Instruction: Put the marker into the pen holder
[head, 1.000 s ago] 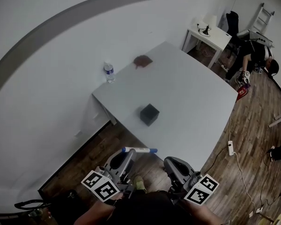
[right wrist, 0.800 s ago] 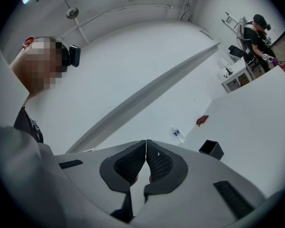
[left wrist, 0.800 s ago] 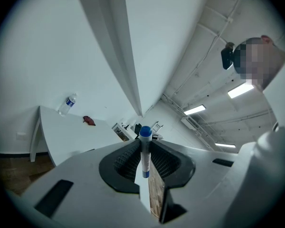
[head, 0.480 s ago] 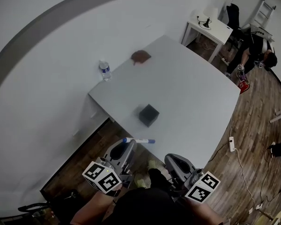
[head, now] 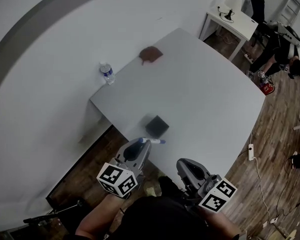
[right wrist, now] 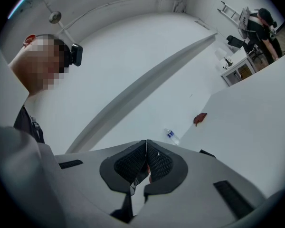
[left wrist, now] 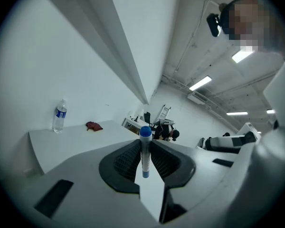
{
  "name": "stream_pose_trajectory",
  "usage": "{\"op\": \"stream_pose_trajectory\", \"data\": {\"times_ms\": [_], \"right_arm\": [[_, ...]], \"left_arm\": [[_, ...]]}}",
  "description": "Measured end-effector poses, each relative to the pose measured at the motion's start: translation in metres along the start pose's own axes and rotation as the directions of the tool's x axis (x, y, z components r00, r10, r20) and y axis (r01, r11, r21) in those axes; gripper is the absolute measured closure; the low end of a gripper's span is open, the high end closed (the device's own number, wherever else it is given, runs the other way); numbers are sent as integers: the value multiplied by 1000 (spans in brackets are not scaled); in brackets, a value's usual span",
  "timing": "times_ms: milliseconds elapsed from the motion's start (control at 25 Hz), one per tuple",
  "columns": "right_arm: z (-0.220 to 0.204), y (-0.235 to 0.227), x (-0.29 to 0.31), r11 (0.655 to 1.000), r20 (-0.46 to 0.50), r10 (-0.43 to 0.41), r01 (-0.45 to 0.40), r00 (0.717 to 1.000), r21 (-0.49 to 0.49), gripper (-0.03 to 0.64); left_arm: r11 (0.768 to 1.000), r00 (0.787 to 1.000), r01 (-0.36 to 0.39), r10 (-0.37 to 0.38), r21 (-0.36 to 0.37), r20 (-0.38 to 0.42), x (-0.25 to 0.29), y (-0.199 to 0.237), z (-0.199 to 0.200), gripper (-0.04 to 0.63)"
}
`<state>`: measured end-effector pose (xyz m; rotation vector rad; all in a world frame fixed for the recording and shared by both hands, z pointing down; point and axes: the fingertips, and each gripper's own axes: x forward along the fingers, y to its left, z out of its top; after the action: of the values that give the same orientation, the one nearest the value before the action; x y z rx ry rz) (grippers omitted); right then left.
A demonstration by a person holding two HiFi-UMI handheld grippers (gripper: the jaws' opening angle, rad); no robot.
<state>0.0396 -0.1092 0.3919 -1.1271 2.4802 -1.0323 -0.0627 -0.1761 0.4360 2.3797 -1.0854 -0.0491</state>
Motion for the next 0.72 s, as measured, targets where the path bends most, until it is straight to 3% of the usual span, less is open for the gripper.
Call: {"op": "stream_pose_trajectory", "data": {"times_ms": [320, 560, 720], "right_arm": [[2, -39, 19, 1000, -84, -4, 6, 996, 27, 602], [-4, -69, 25, 996, -120, -26, 36, 992, 81, 602], [-8, -84, 25, 992, -130, -45, 59, 990, 108, 601]], "left_arm": [[989, 992, -83, 93, 121, -83, 50, 29, -28, 528], [969, 969, -152, 185, 195, -165, 81, 64, -65, 528], [965, 951, -172, 215, 197, -222, 96, 79, -91, 526]]}}
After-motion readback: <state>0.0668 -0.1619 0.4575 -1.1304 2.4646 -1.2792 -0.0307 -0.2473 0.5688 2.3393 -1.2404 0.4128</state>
